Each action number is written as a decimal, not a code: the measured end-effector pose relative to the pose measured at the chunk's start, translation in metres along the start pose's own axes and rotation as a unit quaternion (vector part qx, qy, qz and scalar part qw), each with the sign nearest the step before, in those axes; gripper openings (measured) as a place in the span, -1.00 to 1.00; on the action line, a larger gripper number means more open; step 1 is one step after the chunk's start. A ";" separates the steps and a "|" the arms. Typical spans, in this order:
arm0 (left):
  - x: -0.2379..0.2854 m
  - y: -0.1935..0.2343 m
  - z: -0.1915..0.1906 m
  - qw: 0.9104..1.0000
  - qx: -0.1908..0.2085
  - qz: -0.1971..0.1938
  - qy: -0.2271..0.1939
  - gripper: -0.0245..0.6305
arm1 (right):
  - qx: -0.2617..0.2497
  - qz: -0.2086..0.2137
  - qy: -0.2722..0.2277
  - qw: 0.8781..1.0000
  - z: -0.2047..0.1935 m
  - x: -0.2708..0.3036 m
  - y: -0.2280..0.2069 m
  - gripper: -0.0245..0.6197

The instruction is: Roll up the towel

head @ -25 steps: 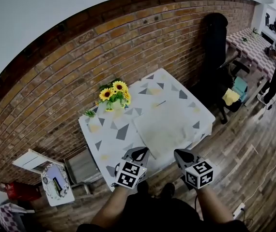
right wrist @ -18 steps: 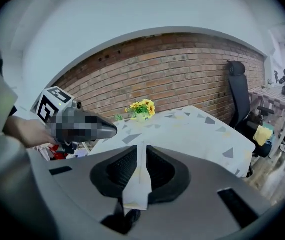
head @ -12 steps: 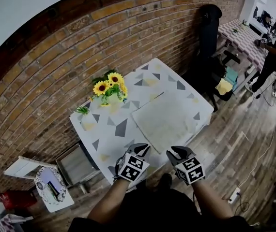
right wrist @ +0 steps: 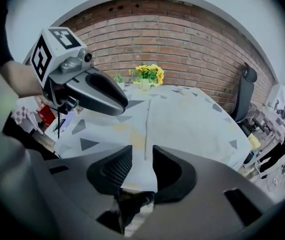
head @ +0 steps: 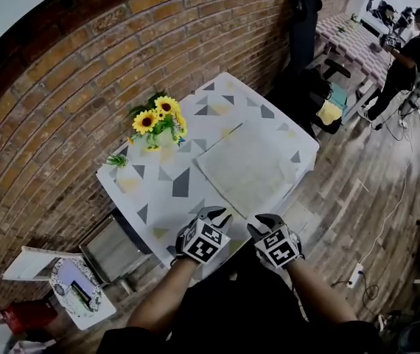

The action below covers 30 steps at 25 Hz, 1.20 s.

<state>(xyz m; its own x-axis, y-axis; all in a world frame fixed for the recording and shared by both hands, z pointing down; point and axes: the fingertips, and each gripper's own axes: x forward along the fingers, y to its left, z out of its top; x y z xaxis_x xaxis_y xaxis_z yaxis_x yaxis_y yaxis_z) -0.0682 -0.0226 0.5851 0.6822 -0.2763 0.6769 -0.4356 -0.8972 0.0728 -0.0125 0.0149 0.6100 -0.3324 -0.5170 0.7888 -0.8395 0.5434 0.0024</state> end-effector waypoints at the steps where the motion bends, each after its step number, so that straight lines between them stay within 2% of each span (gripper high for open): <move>1: 0.003 0.000 -0.001 1.000 0.003 -0.003 0.003 -0.68 | -0.006 -0.001 0.011 1.000 -0.005 0.007 -0.001 -0.50; 5: 0.016 -0.001 -0.008 1.000 0.005 -0.009 0.016 -0.63 | -0.053 0.007 0.042 0.998 -0.019 0.034 0.001 -0.50; 11: 0.034 0.005 -0.026 0.998 0.009 -0.006 0.059 -0.62 | -0.110 0.031 0.063 0.991 -0.028 0.063 -0.005 -0.51; 16: 0.042 0.013 -0.028 0.997 0.016 0.002 0.080 -0.61 | -0.123 0.059 0.100 0.986 -0.040 0.078 -0.008 -0.55; 22: 0.053 0.016 -0.029 0.995 0.026 -0.003 0.092 -0.58 | -0.129 0.089 0.098 0.983 -0.040 0.077 -0.005 -0.60; 25: 0.059 0.014 -0.030 0.994 0.057 -0.009 0.094 -0.53 | -0.126 0.098 0.095 0.983 -0.036 0.072 -0.006 -0.78; 28: 0.065 0.009 -0.028 0.989 0.111 -0.014 0.092 -0.52 | -0.124 0.105 0.089 0.983 -0.031 0.064 -0.006 -0.79; 30: 0.070 0.003 -0.029 0.983 0.153 -0.022 0.101 -0.52 | -0.123 0.107 0.081 0.983 -0.026 0.060 -0.008 -0.79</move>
<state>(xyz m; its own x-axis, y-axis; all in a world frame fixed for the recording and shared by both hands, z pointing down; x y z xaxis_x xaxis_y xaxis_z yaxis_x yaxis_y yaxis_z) -0.0391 -0.0350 0.6535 0.5528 -0.1878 0.8119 -0.1899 -0.9770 -0.0967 -0.0149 -0.0031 0.6729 -0.4003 -0.2730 0.8748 -0.6219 0.7821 -0.0405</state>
